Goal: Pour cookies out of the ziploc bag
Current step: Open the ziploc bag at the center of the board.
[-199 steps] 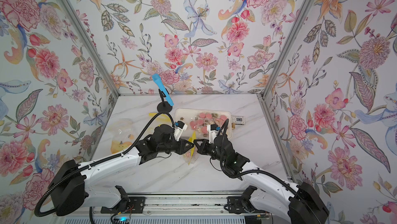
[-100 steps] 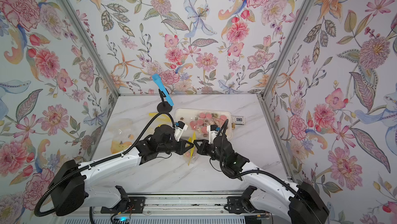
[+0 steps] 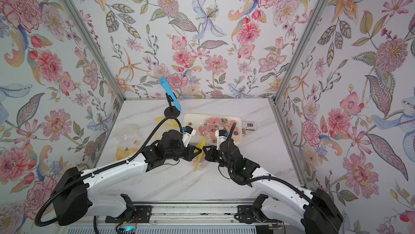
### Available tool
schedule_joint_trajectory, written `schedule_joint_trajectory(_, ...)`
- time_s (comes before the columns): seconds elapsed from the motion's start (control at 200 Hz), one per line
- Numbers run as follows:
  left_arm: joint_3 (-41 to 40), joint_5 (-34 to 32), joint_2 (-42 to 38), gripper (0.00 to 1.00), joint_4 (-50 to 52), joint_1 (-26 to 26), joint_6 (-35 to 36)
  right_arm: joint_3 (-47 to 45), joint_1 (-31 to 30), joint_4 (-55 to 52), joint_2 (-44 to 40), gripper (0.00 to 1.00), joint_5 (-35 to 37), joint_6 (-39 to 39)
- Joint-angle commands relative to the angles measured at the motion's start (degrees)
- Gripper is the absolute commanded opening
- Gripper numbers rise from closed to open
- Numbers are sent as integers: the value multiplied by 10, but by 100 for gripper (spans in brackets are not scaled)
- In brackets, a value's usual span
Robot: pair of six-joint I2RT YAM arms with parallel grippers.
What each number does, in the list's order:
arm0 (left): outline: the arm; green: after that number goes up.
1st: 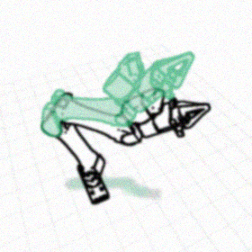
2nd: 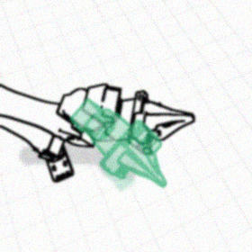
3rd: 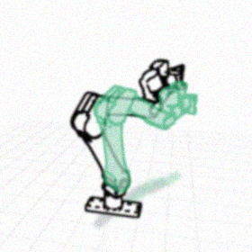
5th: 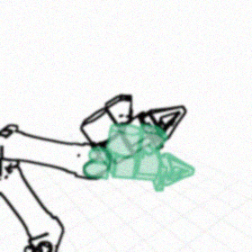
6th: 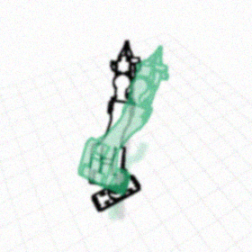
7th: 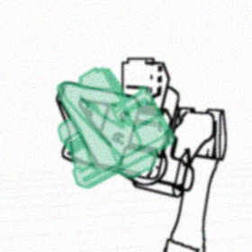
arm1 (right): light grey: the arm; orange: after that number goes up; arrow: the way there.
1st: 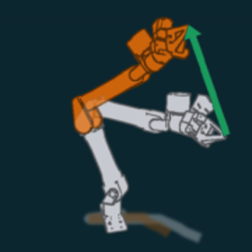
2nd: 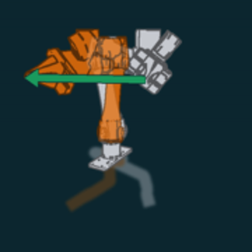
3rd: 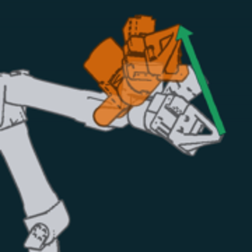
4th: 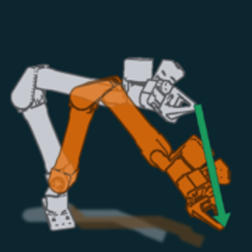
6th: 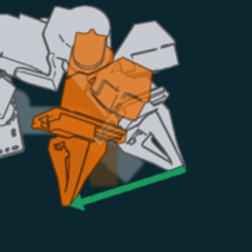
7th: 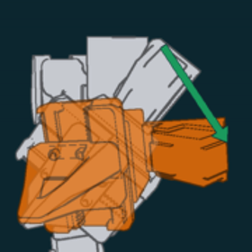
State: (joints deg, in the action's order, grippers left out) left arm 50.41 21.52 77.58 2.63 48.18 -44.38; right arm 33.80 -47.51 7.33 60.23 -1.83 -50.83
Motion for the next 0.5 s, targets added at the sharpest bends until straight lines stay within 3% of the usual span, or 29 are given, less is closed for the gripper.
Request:
schedule_joint_trajectory(0.0,14,-47,-19,0,18,2,-1,21,-3,-53,8,0,37,3)
schedule_joint_trajectory(0.23,8,-58,-27,0,13,3,-8,28,-5,-84,10,0,65,-2)
schedule_joint_trajectory(0.495,7,-59,-27,0,14,2,-8,29,0,-76,25,0,49,-4)
